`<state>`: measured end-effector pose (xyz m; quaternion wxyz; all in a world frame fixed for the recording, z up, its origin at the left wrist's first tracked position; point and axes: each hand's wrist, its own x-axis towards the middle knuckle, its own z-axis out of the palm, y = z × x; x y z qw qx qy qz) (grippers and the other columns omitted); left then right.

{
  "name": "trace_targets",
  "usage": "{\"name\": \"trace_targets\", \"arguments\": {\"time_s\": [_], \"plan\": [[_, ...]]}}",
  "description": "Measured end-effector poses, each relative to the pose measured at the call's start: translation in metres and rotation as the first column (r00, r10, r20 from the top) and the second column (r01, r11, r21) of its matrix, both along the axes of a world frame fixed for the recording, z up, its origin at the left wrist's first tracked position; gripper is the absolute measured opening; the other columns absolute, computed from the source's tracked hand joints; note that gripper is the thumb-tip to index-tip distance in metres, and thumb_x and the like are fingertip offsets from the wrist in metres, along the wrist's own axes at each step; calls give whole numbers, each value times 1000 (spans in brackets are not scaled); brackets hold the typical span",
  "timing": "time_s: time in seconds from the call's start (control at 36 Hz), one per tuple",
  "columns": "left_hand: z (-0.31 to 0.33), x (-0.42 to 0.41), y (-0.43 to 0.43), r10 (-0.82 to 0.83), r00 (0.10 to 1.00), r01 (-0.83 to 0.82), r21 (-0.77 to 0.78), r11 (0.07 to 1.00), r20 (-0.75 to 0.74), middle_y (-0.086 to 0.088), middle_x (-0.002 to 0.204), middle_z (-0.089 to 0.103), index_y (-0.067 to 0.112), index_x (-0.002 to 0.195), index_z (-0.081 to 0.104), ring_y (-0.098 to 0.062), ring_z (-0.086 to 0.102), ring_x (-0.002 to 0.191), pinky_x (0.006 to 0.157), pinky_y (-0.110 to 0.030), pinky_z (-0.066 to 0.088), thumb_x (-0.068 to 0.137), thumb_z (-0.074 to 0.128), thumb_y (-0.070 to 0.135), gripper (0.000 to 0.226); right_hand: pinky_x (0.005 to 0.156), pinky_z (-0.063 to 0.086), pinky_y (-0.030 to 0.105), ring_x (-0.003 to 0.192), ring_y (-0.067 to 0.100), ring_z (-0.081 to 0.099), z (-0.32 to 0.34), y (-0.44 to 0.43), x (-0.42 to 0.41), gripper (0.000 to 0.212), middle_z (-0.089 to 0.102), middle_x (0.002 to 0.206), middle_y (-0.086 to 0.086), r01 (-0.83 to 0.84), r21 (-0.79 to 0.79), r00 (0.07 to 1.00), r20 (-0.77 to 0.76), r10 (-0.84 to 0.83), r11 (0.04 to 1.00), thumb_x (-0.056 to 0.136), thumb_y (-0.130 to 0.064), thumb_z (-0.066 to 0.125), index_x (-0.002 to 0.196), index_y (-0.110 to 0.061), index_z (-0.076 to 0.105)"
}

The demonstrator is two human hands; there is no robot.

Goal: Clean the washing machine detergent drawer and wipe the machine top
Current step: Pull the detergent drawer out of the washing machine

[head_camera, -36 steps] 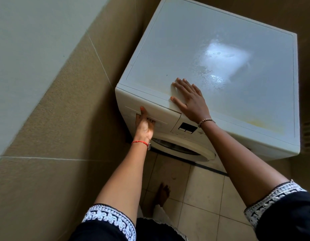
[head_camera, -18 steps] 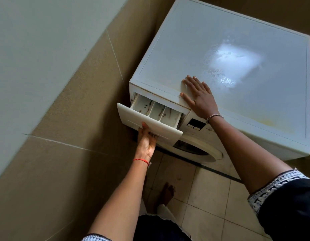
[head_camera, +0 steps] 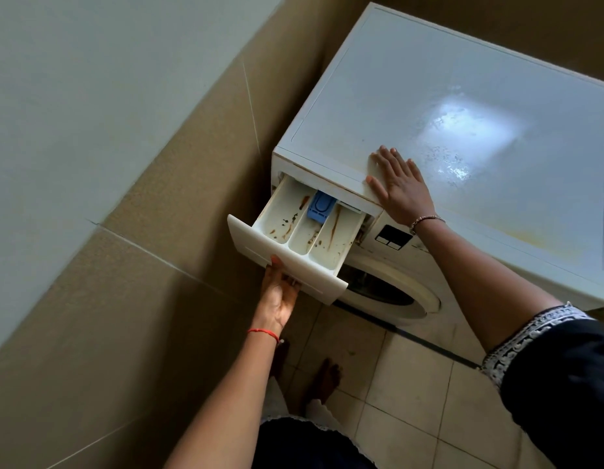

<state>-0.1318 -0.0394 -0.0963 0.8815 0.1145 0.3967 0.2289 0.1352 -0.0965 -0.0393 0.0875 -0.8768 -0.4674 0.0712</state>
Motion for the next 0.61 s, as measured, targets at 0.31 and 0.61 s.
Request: {"name": "trace_targets", "arguments": {"time_s": [0.31, 0.61], "plan": [[-3, -2, 0, -27, 1000, 27, 5, 1000, 15, -15, 124, 58, 19, 130, 50, -29, 55, 116, 88, -43, 54, 32, 93, 43, 110, 118, -3, 33, 145, 13, 1, 0, 0, 0, 64, 7, 158, -2, -3, 4, 1000, 0, 3, 1000, 94, -53, 13, 150, -21, 14], [5, -5, -2, -39, 999, 38, 33, 999, 14, -11, 109, 65, 19, 118, 56, -28, 58, 109, 93, -43, 51, 24, 91, 51, 105, 119, -4, 35, 145, 13, -1, -1, 1, -2, 56, 5, 158, -1, 2, -14, 1000, 26, -2, 1000, 100, -44, 18, 150, -19, 11]]}}
